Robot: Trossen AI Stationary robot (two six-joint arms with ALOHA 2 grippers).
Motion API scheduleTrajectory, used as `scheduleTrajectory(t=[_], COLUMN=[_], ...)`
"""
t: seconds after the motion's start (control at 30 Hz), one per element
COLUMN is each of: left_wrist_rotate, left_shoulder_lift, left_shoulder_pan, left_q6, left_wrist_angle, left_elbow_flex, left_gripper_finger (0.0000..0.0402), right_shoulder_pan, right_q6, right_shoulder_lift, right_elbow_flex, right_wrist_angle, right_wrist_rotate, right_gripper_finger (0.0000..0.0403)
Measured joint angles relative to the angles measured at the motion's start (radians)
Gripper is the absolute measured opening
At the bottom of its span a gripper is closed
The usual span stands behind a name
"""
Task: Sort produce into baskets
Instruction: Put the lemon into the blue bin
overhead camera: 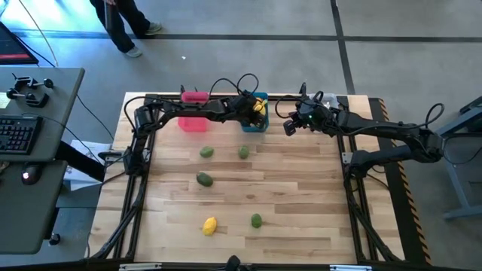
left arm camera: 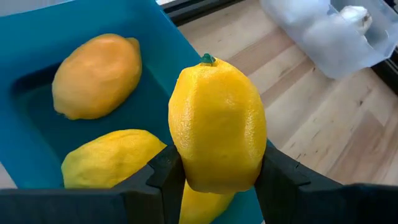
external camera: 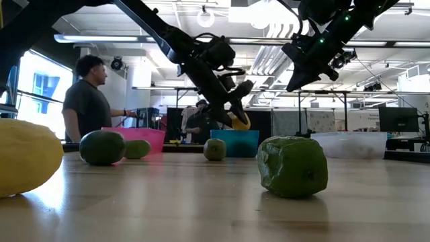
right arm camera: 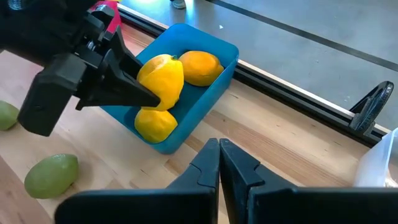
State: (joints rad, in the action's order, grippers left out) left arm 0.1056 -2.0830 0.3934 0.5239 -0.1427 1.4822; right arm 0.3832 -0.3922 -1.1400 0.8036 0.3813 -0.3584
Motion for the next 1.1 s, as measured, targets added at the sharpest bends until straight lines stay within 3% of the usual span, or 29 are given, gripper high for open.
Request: scheduleTrajectory(t=[0.3,0.77,0.93,1.1], left_wrist_rotate=[-0.018,-0.019,-0.015,0.06], left_shoulder_lift=[0.0,0.0,0.012,0.062], left_shoulder_pan=[0.006,0.019,0.019,-0.012], left_q6=[-0.005,-0.003,-0.071,-0.198], left_wrist_angle=[-0.048,-0.108,-0.108,-0.098], left_elbow_flex=[0.0,0.0,0.0,-0.012], left_gripper_finger=[0.0192,0.0196,0.0158,0.0071], right_shoulder_pan=[0.0,0.0,0.0,-0.011], right_q6=[0.0,0.0,0.0,0.01], right_shoulder_lift=[0.0,0.0,0.0,0.0], right_elbow_flex=[0.0,0.0,0.0,0.0], right_wrist_angle=[0.0,0.0,0.0,0.002], right_wrist_rotate=[0.0,0.0,-0.001,-0.003], right_gripper_finger=[0.0,0.0,0.0,0.0])
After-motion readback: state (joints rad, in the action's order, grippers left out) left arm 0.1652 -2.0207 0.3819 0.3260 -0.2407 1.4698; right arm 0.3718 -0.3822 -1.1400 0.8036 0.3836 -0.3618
